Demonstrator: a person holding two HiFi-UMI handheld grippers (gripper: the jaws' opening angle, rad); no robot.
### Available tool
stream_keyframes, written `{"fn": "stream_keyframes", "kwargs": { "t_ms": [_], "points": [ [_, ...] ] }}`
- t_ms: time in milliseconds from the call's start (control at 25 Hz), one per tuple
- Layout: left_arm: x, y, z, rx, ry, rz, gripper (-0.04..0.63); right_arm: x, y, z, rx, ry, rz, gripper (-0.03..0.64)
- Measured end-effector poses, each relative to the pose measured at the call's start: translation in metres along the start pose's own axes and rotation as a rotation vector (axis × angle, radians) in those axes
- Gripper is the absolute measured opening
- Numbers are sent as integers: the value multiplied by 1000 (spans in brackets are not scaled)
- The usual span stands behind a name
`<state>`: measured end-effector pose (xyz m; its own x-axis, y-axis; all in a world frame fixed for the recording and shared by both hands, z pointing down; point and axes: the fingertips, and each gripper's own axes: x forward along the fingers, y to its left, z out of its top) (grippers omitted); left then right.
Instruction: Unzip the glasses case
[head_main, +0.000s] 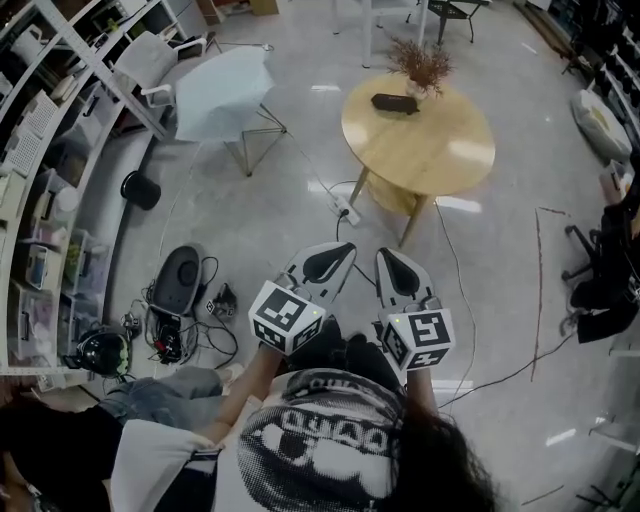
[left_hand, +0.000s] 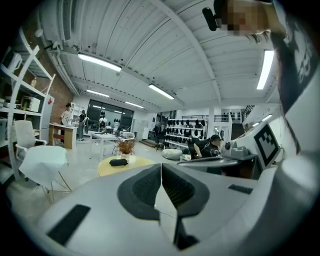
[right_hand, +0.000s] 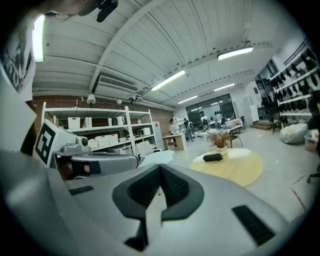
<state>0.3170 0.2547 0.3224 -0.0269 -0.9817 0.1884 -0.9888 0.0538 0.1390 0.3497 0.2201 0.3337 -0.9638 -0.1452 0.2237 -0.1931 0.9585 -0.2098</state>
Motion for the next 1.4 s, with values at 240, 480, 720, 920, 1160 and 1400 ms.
{"fn": "stream_keyframes", "kwargs": {
  "t_ms": [240,480,720,920,1160,1400],
  "points": [
    [0,18,1,7,13,45,14,19,-2,1,12,2,33,-3],
    [15,57,6,14,15,55,14,56,-15,4,9,15,23,-3],
    [51,117,16,22,10,6,14,120,-38,19,-3,25,-30,-3],
    [77,179,38,35,4,-50,14,184,-48,43,-1,20,-87,-3],
    [99,259,56,25,-2,-91,14,256,-56,59,25,30,-156,-3],
    [117,315,61,5,0,-132,14,308,-59,66,36,46,-198,-2]
  ]
}}
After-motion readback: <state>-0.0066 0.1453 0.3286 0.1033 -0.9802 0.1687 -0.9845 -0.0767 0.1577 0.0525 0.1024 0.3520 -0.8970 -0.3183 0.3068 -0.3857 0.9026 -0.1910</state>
